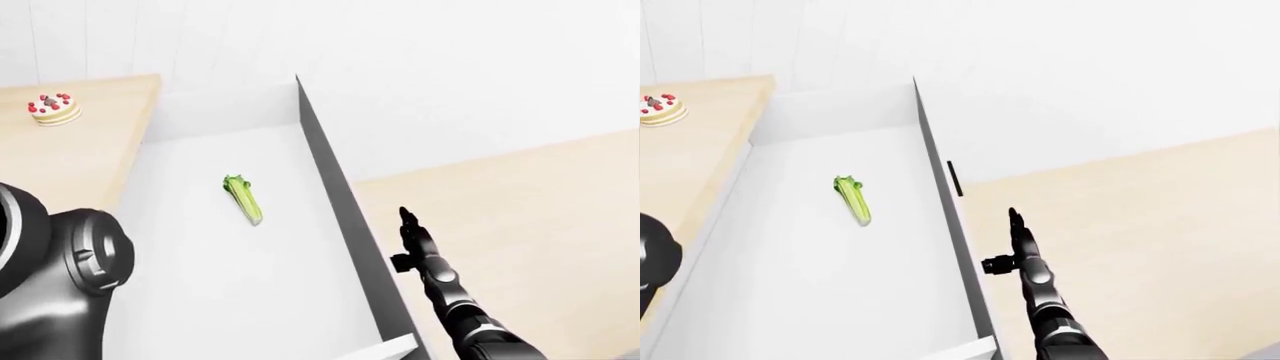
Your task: Close the right drawer.
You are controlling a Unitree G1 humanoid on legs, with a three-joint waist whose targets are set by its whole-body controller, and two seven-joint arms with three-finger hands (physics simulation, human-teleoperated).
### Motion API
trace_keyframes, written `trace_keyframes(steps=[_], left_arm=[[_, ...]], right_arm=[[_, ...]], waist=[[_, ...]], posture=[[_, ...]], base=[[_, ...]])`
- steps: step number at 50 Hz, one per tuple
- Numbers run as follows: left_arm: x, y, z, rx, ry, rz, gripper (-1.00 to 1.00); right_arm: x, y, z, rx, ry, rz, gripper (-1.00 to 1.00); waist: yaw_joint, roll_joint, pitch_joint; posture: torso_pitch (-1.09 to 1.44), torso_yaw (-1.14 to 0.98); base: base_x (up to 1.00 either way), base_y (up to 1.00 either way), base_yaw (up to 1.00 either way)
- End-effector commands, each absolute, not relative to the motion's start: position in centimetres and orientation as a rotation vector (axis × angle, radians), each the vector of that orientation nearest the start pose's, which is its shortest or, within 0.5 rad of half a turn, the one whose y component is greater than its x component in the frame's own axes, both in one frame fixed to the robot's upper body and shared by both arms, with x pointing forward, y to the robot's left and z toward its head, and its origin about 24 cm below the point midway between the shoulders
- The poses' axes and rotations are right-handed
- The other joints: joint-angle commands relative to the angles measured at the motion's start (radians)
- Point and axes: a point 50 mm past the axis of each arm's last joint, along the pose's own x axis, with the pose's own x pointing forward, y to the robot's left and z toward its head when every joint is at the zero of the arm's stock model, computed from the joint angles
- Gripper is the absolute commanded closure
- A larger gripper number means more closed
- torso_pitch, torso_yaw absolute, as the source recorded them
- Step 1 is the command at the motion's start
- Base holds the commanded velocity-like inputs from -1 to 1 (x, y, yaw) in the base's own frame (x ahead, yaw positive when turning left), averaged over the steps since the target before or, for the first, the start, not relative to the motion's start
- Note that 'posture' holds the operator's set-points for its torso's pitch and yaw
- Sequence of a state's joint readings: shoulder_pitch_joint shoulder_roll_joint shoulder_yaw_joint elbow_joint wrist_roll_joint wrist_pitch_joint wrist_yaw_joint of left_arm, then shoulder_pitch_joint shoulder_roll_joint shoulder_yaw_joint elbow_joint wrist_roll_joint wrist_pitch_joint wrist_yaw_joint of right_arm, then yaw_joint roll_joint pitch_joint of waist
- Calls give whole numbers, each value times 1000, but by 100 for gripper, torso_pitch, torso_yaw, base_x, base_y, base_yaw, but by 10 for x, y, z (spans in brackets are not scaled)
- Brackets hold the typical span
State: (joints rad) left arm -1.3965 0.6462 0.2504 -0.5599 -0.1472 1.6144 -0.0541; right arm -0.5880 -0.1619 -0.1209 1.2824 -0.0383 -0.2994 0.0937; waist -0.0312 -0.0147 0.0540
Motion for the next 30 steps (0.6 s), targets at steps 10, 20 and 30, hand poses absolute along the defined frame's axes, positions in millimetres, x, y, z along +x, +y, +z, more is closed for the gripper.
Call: trace_keyframes(steps=[10,20,30], left_arm=[[215,200,425,199,-448,188,-100],[215,200,426,197,-449,187,-100],[214,201,425,196,-449,188,-100]], right_arm=[[325,-165,-25,-144,336,129,-100],[327,-160,-23,-147,328,147,-100],[327,-152,-23,-151,323,164,-100]], waist=[[7,6,-23],[5,8,-23],[4,10,-23]], posture=[[0,0],[0,0],[0,0]], base=[[0,0,0],[0,0,0],[0,0,0]])
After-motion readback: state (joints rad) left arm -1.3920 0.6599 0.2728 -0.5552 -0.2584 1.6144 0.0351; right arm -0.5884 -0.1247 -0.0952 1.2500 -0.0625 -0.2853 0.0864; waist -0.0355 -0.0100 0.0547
